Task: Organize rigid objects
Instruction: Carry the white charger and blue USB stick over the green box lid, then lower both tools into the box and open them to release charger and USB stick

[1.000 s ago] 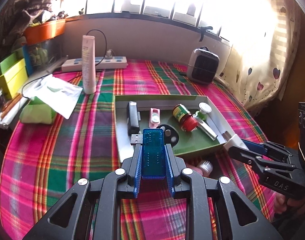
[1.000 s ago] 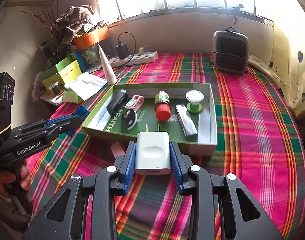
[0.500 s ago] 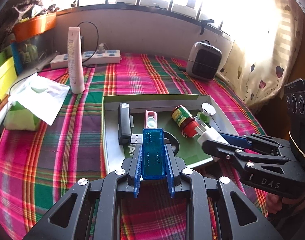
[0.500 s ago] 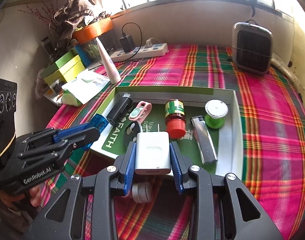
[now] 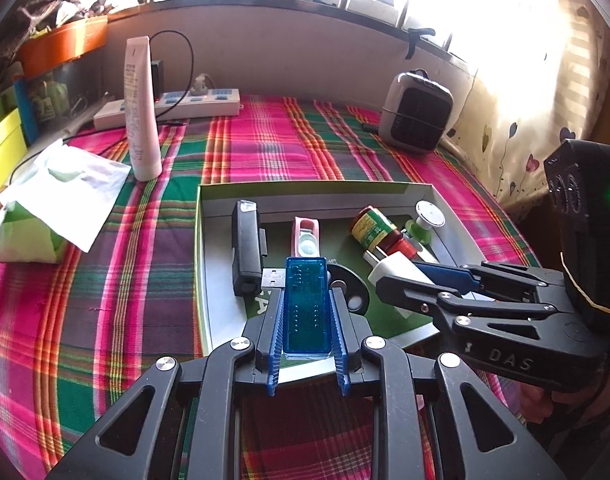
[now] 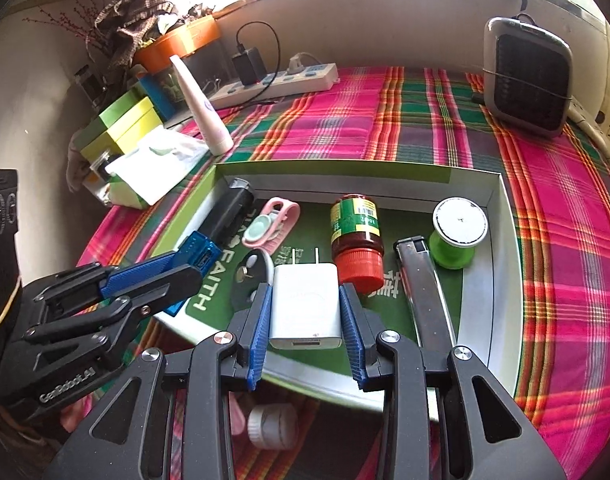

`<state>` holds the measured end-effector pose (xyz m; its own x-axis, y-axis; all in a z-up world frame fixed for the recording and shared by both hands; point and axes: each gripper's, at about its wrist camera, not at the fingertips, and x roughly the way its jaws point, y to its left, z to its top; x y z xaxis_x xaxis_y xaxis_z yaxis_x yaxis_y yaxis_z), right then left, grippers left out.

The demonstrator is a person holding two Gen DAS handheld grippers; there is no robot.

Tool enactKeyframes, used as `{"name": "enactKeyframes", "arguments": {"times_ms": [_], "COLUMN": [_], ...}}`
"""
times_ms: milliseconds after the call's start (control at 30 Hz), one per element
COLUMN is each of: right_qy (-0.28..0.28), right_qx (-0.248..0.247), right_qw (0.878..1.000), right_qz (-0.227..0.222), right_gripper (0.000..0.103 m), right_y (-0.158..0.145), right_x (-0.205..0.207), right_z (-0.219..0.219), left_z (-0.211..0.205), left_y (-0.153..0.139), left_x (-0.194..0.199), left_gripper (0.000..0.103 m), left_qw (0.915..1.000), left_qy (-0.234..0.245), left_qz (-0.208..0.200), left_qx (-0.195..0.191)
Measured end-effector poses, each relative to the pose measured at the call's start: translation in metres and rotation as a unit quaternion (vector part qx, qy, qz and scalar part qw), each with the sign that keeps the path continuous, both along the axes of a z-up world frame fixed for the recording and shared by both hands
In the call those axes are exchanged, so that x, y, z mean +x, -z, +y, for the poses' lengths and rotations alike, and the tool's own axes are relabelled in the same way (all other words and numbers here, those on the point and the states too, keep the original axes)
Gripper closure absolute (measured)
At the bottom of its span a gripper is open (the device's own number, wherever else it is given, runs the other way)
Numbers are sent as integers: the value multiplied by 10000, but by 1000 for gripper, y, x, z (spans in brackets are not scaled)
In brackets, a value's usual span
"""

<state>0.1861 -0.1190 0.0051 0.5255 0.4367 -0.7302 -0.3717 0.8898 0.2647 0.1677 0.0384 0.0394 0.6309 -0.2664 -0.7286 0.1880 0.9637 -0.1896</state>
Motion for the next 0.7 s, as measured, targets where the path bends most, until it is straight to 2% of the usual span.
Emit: {"name": "enactKeyframes", "arguments": {"times_ms": [700], "right_qy": [73], "right_qx": [-226], "right_qw": [9996], "right_qz": [-144], "right_gripper": [68], "right_y": [9], "right_x": [21], "right_z": [9], "left_z": [-5], "left_y": [15], "left_x": [10], "left_gripper": [82], "left_qw": [9997], "left_qy": [-86], "left_qz": [159], "left_qx": [135]}}
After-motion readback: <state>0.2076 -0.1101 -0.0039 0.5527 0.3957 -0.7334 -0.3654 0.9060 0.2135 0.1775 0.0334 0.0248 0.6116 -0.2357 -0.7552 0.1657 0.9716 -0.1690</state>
